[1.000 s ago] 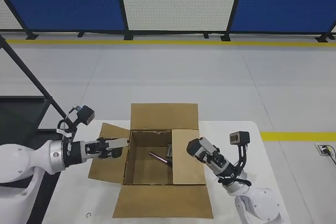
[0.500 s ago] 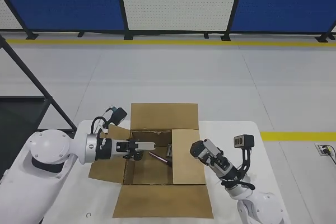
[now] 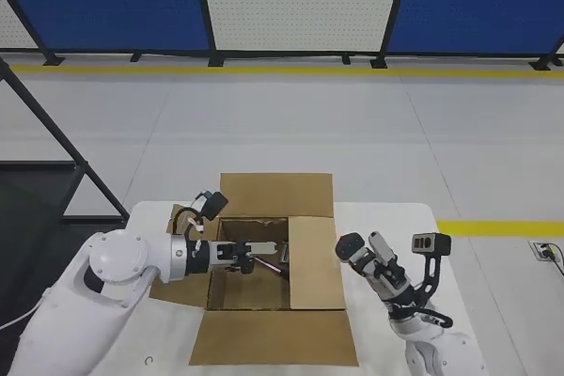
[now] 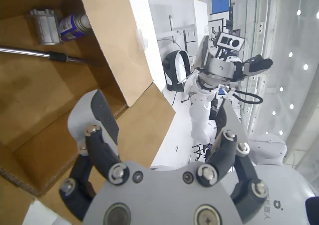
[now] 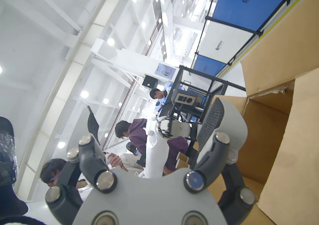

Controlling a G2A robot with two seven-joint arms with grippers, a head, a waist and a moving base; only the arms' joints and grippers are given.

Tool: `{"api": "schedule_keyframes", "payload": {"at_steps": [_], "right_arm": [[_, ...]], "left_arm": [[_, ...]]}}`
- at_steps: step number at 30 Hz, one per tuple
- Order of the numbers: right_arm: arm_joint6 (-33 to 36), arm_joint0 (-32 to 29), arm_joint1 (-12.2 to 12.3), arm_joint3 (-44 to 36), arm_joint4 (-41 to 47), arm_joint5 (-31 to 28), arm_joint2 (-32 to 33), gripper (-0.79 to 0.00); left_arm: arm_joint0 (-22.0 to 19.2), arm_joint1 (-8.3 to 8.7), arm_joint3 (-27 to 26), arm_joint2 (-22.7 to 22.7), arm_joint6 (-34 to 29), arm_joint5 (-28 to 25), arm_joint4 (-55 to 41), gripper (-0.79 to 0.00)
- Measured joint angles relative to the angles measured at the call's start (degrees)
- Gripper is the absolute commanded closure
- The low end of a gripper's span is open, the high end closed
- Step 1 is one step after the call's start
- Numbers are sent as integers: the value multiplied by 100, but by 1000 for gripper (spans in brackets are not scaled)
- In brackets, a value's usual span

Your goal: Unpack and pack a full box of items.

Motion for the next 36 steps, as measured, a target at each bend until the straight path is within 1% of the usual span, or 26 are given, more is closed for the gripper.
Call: {"api": "schedule_keyframes", "payload": {"at_steps": [6, 9, 11, 13, 15, 16, 25, 27, 29, 32, 36], "right_arm": [[-542, -502, 4, -268, 316, -612, 315, -785], [-852, -683, -10, -409, 406, -962, 382, -785], [-993, -747, -17, -497, 396, -1077, 397, -785], [-1061, -764, -19, -569, 341, -1031, 382, -785], [-1067, -764, -19, -583, 327, -984, 370, -785], [-1067, -763, -19, -582, 327, -983, 370, -785], [-1063, -762, -18, -579, 330, -988, 371, -785], [-1063, -763, -18, -579, 328, -987, 370, -785], [-1030, -771, -14, -604, 285, -893, 354, -785], [-900, -803, 1, -638, 232, -781, 346, -785], [-583, -956, 31, -717, 226, -759, 350, -785]], "left_arm": [[-312, -270, 783, 687, 363, -505, -274, -785], [-451, -432, 1141, 978, 702, -757, -498, -785], [-531, -544, 1326, 1202, 1010, -769, -439, -785], [-614, -657, 1500, 1440, 1256, -674, -356, -785], [-693, -747, 1636, 1634, 1299, -529, -336, -785], [-716, -770, 1671, 1685, 1285, -485, -348, -785], [-709, -766, 1663, 1679, 1279, -491, -356, -785], [-635, -777, 1601, 1691, 1354, -543, -345, -785], [-572, -812, 1530, 1743, 1491, -543, -261, -785], [-595, -884, 1478, 1820, 1651, -488, -203, -785], [-614, -958, 1425, 1836, 1777, -614, -213, -785]]}}
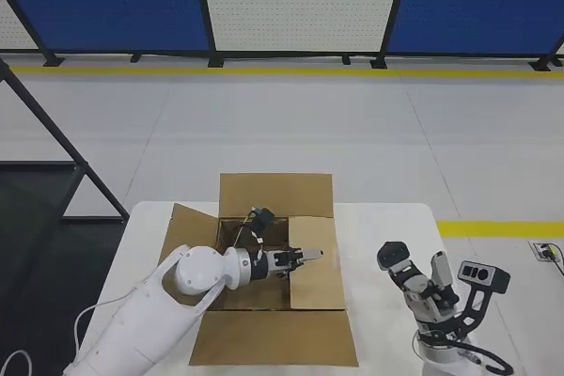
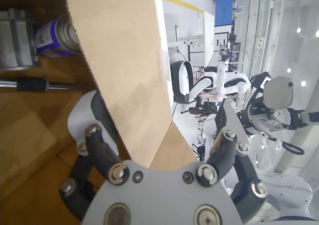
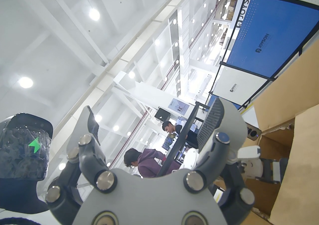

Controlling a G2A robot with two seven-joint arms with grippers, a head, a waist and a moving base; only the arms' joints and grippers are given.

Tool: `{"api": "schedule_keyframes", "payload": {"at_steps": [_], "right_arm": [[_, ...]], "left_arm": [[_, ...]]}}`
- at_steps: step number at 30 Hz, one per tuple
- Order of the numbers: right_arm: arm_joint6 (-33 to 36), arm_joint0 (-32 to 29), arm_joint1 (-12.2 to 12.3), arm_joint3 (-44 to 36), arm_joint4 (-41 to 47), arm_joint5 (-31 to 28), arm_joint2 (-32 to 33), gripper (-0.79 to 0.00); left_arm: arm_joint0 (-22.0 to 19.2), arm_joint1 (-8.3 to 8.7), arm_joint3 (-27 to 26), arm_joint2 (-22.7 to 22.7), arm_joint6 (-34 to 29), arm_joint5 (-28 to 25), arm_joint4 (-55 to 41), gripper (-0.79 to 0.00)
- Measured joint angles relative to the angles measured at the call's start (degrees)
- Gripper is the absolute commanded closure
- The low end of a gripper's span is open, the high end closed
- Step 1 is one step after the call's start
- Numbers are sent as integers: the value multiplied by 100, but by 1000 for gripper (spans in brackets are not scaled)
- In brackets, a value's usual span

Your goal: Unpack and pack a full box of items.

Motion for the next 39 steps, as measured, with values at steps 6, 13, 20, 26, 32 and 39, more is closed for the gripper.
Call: {"api": "schedule_keyframes", "payload": {"at_steps": [6, 13, 20, 26, 32, 39], "right_arm": [[603, -232, 65, -184, -152, 248, 9, -785], [1513, -428, 154, -485, -220, 517, -64, -785], [1832, -500, 216, -645, -480, 750, -98, -785], [1560, -565, 233, -706, -714, 775, -167, -785], [1081, -770, 254, -918, -991, 872, -5, -785], [597, -954, 272, -1005, -1382, 1307, 77, -785]], "left_arm": [[42, -15, -304, -168, 13, -144, 49, -785], [116, -6, -931, -376, 180, -172, 349, -785], [-29, -119, -1168, -325, 309, -213, 448, -785], [-417, -358, -831, 24, 245, -326, 334, -785], [-872, -702, -194, 457, 243, -534, 31, -785], [-1180, -1037, 420, 760, 255, -795, -152, -785]]}}
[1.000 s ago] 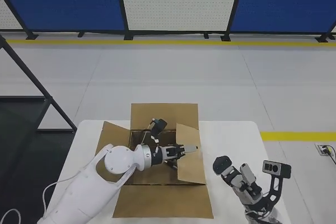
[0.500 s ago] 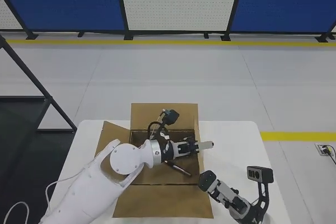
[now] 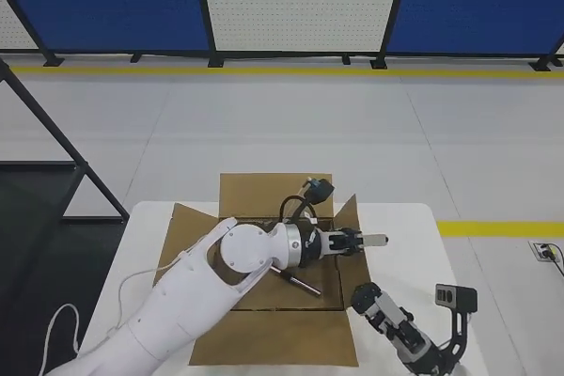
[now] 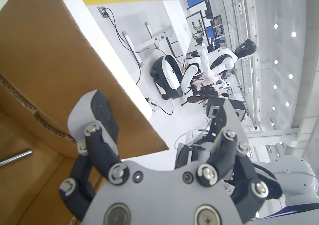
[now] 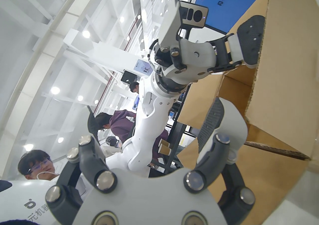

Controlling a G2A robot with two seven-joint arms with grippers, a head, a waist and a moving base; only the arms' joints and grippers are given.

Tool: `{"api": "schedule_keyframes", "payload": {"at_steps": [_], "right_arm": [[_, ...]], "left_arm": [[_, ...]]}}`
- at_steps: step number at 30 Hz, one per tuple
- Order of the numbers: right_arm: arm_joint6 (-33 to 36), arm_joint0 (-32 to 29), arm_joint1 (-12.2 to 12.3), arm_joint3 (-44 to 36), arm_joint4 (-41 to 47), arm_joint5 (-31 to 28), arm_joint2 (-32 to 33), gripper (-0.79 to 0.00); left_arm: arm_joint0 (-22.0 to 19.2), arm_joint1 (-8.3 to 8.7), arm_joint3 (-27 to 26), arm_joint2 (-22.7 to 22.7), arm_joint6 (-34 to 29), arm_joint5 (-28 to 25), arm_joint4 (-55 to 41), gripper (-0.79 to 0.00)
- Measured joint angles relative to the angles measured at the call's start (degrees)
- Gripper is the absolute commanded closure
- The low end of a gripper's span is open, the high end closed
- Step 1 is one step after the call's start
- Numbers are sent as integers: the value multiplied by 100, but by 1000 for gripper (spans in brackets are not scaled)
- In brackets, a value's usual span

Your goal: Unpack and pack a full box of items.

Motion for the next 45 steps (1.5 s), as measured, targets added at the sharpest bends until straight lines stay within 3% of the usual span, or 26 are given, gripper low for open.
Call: {"api": "schedule_keyframes", "payload": {"at_steps": [10, 21, 30, 45], "right_arm": [[-380, -3, 19, 108, -90, 209, 37, -785], [-422, 91, 43, 215, 117, 201, 49, -785], [-778, 224, 48, 249, -59, 644, 24, -785], [-1128, 581, 40, 531, -161, 1253, -165, -785]], "left_arm": [[-77, -239, 426, 34, -100, -196, -20, -785], [127, -260, 485, -262, -225, -379, 79, -785], [441, -138, 233, -709, -372, -501, 303, -785], [1683, 327, -805, -1889, -711, -414, 819, -785]]}}
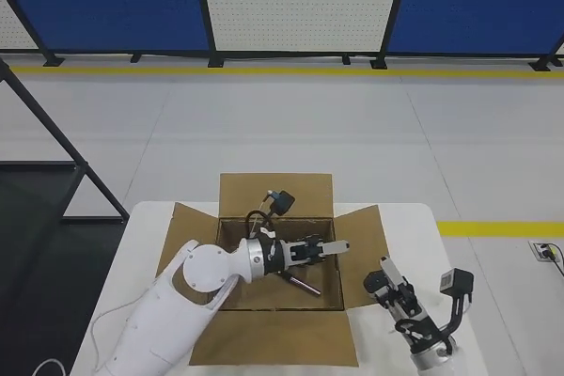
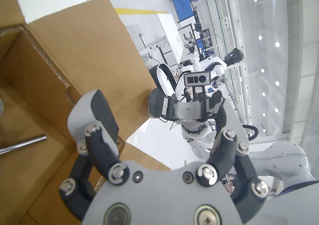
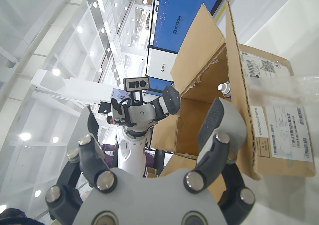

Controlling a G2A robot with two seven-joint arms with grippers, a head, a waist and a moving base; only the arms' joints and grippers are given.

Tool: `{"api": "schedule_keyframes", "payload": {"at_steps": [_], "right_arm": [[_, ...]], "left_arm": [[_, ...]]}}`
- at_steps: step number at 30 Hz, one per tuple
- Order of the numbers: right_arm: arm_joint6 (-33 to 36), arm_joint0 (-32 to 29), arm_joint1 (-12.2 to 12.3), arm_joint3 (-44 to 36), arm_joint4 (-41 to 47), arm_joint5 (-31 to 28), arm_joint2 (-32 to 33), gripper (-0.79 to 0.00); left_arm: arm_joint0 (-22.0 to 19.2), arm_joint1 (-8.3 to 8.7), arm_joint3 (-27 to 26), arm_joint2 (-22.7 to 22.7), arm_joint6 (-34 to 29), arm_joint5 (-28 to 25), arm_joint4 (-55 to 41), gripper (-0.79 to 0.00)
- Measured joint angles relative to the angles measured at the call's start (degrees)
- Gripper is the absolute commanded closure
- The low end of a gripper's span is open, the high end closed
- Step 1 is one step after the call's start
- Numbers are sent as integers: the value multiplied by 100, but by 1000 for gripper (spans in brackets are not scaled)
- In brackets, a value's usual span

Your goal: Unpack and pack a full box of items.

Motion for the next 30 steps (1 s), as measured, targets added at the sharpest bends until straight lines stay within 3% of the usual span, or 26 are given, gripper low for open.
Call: {"api": "schedule_keyframes", "payload": {"at_steps": [4, 30], "right_arm": [[-88, 75, -11, -106, -124, -177, -154, -785], [-93, 73, -11, -110, -128, -174, -158, -785]], "left_arm": [[319, 97, -427, -163, -358, -220, 193, -785], [317, 98, -417, -162, -356, -222, 199, -785]]}}
